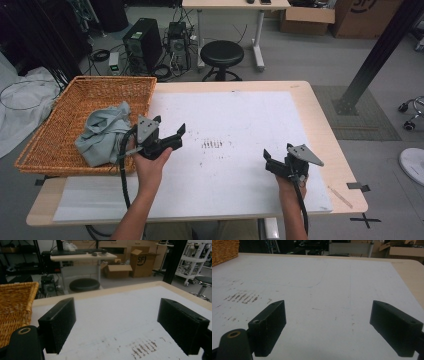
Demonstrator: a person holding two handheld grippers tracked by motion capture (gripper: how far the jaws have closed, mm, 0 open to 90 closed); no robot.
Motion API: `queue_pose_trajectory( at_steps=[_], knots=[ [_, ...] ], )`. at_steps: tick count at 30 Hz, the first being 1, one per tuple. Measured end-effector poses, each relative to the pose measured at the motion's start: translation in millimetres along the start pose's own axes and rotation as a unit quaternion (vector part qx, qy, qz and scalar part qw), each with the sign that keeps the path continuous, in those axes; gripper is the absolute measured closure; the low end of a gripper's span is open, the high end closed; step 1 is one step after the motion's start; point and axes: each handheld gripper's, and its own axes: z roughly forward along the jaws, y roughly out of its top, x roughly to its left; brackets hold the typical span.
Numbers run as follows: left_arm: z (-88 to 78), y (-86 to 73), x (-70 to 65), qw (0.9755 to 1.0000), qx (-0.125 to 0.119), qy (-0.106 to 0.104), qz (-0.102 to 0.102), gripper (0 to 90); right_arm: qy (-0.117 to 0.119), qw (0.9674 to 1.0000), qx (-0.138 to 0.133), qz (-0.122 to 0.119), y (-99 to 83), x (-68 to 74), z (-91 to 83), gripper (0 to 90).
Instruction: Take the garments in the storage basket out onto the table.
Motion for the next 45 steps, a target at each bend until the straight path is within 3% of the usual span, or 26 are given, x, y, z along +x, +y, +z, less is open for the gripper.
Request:
queue_pose_trajectory(
  at_steps=[7,10,11,13,15,16,18,19,20,21,27,34,37,41,45],
  knots=[
    [-5.9,10.7,23.8,0.9999,-0.012,0.011,-0.001,15.6,-0.001,1.0,0.002,0.001,-0.9,-2.0,0.7,13.2],
    [-9.0,12.4,37.5,0.9996,-0.013,0.021,-0.008,15.6,-0.001,1.0,0.003,0.001,-1.0,-1.9,1.0,13.2],
    [-11.0,13.0,48.1,0.9995,-0.01,0.029,-0.007,15.6,0.0,1.0,0.004,0.0,-0.8,-1.8,1.2,13.2],
    [-11.9,12.9,54.1,0.9994,-0.008,0.034,-0.006,15.6,0.001,1.0,0.003,0.0,-0.6,-1.7,1.2,13.2],
    [-15.5,11.7,75.1,0.9983,-0.003,0.055,-0.017,15.6,0.0,1.0,0.003,0.0,0.4,-2.3,1.2,13.2],
    [-15.5,11.7,75.1,0.9983,-0.003,0.055,-0.017,15.6,0.0,1.0,0.003,0.0,0.4,-2.3,1.2,13.2],
    [-17.9,10.2,90.2,0.9972,0.0,0.071,-0.024,15.6,0.0,1.0,0.001,0.001,1.1,-2.7,1.3,13.2],
    [-20.8,8.5,106.0,0.9958,0.005,0.086,-0.032,15.6,-0.001,1.0,0.001,0.0,1.7,-2.7,1.7,13.2],
    [-22.7,7.7,113.2,0.9948,0.007,0.095,-0.035,15.6,0.0,1.0,0.002,-0.001,2.0,-2.7,1.8,13.2],
    [-22.7,7.7,113.2,0.9948,0.007,0.095,-0.035,15.6,0.0,1.0,0.002,-0.001,2.3,-2.6,2.1,13.2],
    [-28.4,-2.4,150.0,0.9904,0.023,0.127,-0.05,15.6,-0.001,1.0,0.002,-0.002,4.9,-0.2,5.7,13.2],
    [-26.9,-10.4,166.7,0.9885,0.03,0.136,-0.059,15.6,0.001,1.0,0.003,-0.005,7.7,2.0,8.3,13.3],
    [-22.3,-14.6,174.6,0.9867,0.051,0.137,-0.072,15.6,0.0,1.0,0.004,-0.004,8.1,2.3,8.6,13.3],
    [-10.8,-24.7,186.5,0.9803,0.096,0.142,-0.098,15.6,-0.001,1.0,0.001,-0.006,10.5,3.4,9.3,13.3],
    [-2.1,-32.8,195.7,0.9743,0.122,0.152,-0.113,15.6,-0.002,1.0,-0.001,-0.007,12.3,4.0,8.9,13.3]
  ],
)
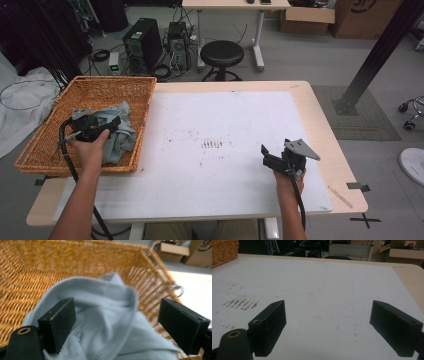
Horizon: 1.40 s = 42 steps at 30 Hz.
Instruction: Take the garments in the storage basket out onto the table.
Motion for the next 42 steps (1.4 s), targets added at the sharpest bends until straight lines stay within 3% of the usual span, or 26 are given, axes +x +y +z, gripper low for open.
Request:
queue_pose_trajectory(
  at_steps=[2,3,4,5,6,7,8,9,13,18,23,26,27,28,29,31,33,36,42],
  knots=[
    [6.3,-1.9,2.0,0.9998,0.018,0.009,0.0,15.6,-0.001,1.0,-0.001,0.002,0.6,-0.4,-0.2,13.3],
    [14.1,-4.7,3.4,0.9986,0.05,0.019,-0.002,15.5,-0.002,1.0,-0.002,0.002,1.0,-1.1,0.0,13.4],
    [14.1,-4.7,3.4,0.9986,0.05,0.019,-0.002,15.4,-0.003,1.0,-0.002,0.002,1.1,-1.2,0.1,13.4],
    [20.0,-6.9,3.9,0.9967,0.073,0.033,-0.009,15.4,-0.003,1.0,-0.002,0.002,1.1,-1.2,0.1,13.4],
    [28.2,-11.1,5.3,0.9933,0.107,0.045,-0.003,15.0,-0.004,1.0,-0.001,0.002,1.3,-0.6,1.0,13.4],
    [28.2,-11.1,5.3,0.9933,0.107,0.045,-0.003,14.8,-0.004,1.0,-0.001,0.002,1.3,-0.6,1.0,13.4],
    [33.6,-13.5,6.8,0.9906,0.128,0.047,-0.011,14.7,-0.004,1.0,-0.001,0.003,1.3,0.3,2.1,13.6],
    [38.9,-15.4,9.7,0.9888,0.139,0.043,-0.033,14.5,-0.004,1.0,-0.001,0.003,1.3,0.7,2.4,13.6],
    [44.5,-18.9,15.1,0.9892,0.137,0.029,-0.044,14.2,-0.004,1.0,0.001,0.002,0.7,1.8,3.4,13.8],
    [51.9,-21.7,17.6,0.9914,0.122,0.029,-0.037,14.2,-0.007,1.0,0.007,0.001,-0.3,0.3,3.4,14.6],
    [53.2,-22.3,16.8,0.9917,0.122,0.031,-0.026,16.1,-0.012,0.9999,0.008,0.005,0.2,-1.2,1.8,15.2],
    [51.2,-20.5,17.4,0.991,0.127,0.033,-0.026,24.6,-0.012,0.9999,0.008,0.004,0.1,-1.0,1.5,15.6],
    [50.2,-19.2,17.7,0.9906,0.13,0.03,-0.028,41.0,-0.012,0.9999,0.009,0.004,0.1,-0.9,1.2,16.1],
    [49.1,-18.0,18.1,0.9906,0.132,0.025,-0.028,41.0,-0.012,0.9999,0.009,0.004,0.1,-0.9,1.2,16.1],
    [48.6,-17.7,18.8,0.9907,0.131,0.011,-0.037,54.4,-0.013,0.9999,0.008,0.005,0.1,-0.8,1.1,16.2],
    [48.7,-16.7,19.7,0.9904,0.13,0.007,-0.046,63.1,-0.013,0.9999,0.009,0.006,0.0,-1.3,0.8,16.9],
    [48.6,-15.0,22.0,0.9891,0.131,0.006,-0.069,68.1,-0.015,0.9999,0.007,0.005,0.1,-2.4,-0.5,17.3],
    [49.0,-13.0,24.1,0.9885,0.132,0.002,-0.073,69.7,-0.017,0.9998,0.004,0.007,0.5,-4.9,-2.2,17.4],
    [46.4,-9.3,24.2,0.9918,0.112,-0.002,-0.061,70.7,-0.022,0.9996,-0.004,0.015,1.4,-10.7,-6.6,17.7]
  ],
)
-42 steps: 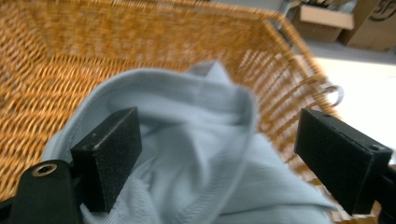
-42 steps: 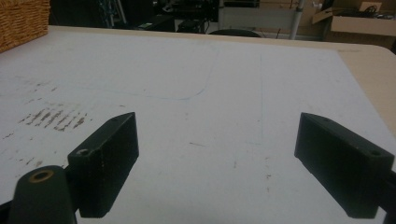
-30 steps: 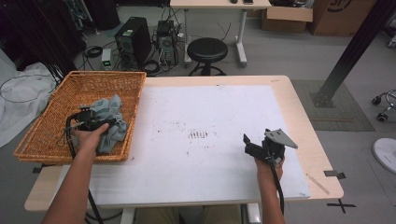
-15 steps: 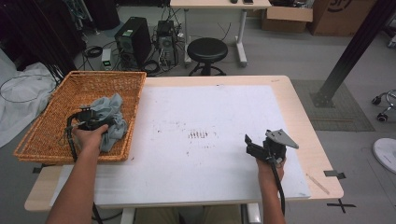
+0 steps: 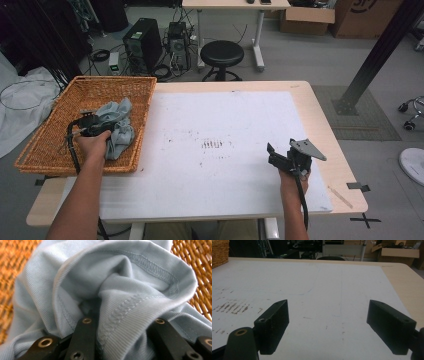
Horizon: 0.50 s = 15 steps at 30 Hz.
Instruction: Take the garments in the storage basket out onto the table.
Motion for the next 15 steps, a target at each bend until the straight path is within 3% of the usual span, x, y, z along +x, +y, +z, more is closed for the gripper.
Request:
queue_pose_trajectory(
  at_steps=[6,10,15],
  knots=[
    [-11.0,4.0,-0.1,0.9988,-0.045,-0.015,0.01,70.8,-0.002,1.0,-0.003,0.006,-2.4,-2.2,-2.3,17.8],
    [-17.3,7.9,2.1,0.9979,-0.057,-0.02,0.022,70.8,-0.002,1.0,-0.003,0.008,-2.8,-3.1,-2.7,17.8],
    [-30.9,13.2,9.4,0.9951,-0.088,-0.035,0.029,70.8,-0.003,0.9999,-0.006,0.009,-2.3,-4.4,-3.6,17.9]
  ],
)
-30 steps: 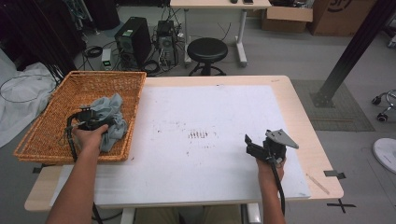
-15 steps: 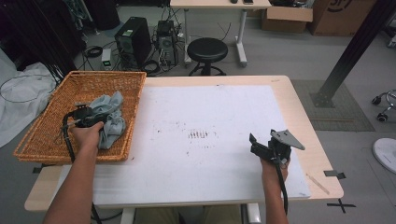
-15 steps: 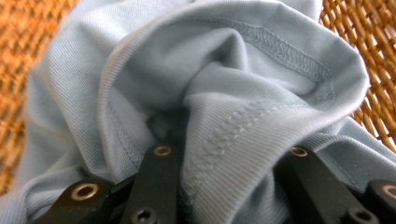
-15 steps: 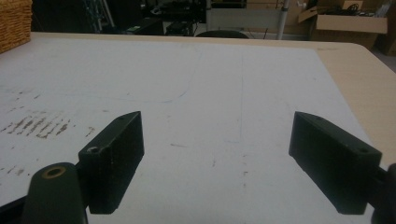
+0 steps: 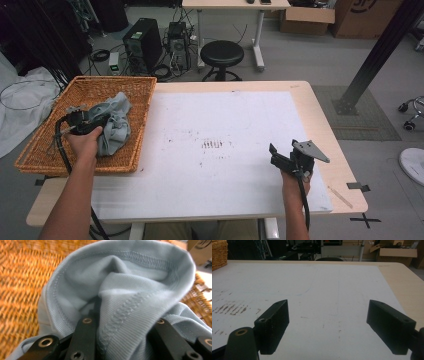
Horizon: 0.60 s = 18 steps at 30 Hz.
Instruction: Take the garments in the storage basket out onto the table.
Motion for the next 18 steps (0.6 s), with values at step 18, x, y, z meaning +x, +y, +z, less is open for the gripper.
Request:
queue_pose_trajectory(
  at_steps=[18],
  knots=[
    [-36.1,28.0,-1.3,0.9931,-0.097,-0.06,0.03,71.1,0.002,1.0,-0.005,0.002,1.2,-0.4,-0.9,17.8]
  ],
)
